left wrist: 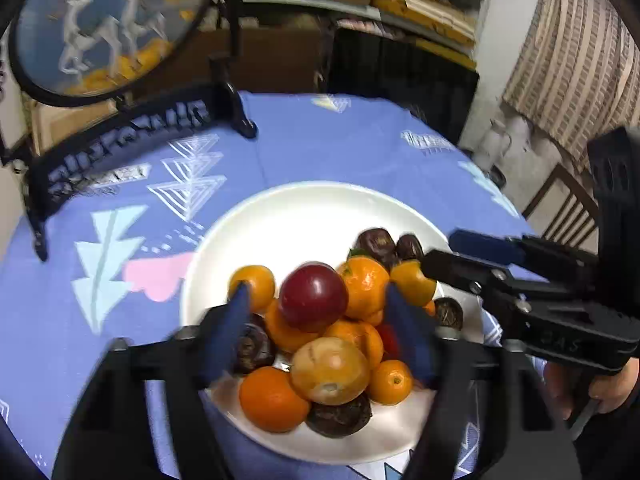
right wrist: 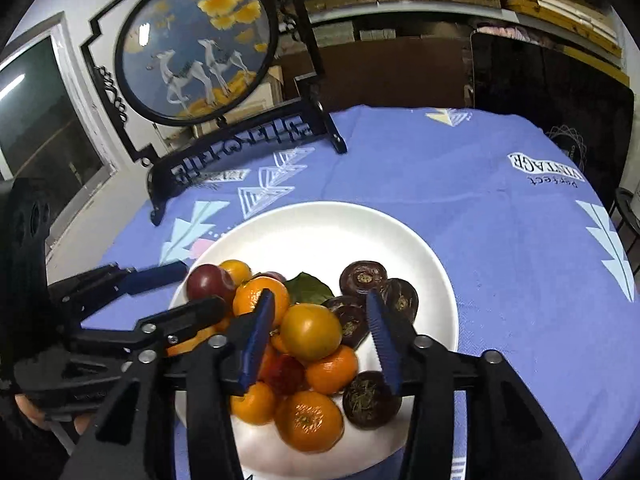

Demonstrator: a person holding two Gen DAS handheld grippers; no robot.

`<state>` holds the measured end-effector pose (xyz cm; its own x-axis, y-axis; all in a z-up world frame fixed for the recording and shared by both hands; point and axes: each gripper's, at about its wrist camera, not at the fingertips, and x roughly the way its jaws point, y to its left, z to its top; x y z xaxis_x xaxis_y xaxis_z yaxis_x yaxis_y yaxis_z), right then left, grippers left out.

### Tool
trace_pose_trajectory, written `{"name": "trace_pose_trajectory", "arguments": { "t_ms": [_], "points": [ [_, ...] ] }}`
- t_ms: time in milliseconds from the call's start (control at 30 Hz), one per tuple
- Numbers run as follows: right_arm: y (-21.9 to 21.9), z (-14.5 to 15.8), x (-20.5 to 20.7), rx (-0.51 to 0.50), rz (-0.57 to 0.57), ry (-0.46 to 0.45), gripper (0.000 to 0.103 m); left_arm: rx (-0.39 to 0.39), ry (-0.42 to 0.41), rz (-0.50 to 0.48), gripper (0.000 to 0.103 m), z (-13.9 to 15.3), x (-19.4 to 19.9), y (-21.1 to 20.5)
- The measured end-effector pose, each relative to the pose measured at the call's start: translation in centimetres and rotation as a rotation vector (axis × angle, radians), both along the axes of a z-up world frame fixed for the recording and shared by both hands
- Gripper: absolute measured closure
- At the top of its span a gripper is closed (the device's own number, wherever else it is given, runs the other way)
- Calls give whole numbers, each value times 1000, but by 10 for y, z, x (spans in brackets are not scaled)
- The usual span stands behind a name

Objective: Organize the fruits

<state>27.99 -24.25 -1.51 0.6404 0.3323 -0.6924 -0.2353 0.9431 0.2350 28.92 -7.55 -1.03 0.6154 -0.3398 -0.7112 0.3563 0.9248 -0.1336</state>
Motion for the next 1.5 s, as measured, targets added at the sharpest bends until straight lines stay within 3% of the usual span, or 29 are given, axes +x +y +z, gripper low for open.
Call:
{"name": "trace_pose_trajectory", "arguments": {
  "t_ms": [133, 200, 267, 333, 467, 600, 800, 967, 1500],
  "points": [
    [-9, 13, -41, 24, 7, -25, 49, -27, -27, 10, 11, 13, -31, 16],
    [-14, 17, -69, 15, 1, -43, 34, 1, -27, 7, 5, 12, -58, 23],
    [-19, 19, -100, -3, -12, -67, 14, 17, -29, 20, 5, 10, -85, 31],
    [-23, 21, -123, -19, -15, -74, 5, 20, -20, 37, 5, 7, -107, 40],
    [-36, 27, -161, -36, -52, -56, 4, 24, -45, 108, 5, 14, -149, 57],
    [-48, 40, -198, -10, -92, -87, 4, 47, -137, 222, 5, 34, -202, 69],
    [-46, 52, -238, -36, -88, -124, 4, 101, -187, 219, 5, 51, -247, 61],
    [-44, 60, -264, -26, -76, -150, 4, 101, -215, 210, 5, 60, -276, 60],
    [-40, 75, -315, -23, -56, -202, 4, 87, -272, 223, 5, 77, -320, 64]
  ]
}}
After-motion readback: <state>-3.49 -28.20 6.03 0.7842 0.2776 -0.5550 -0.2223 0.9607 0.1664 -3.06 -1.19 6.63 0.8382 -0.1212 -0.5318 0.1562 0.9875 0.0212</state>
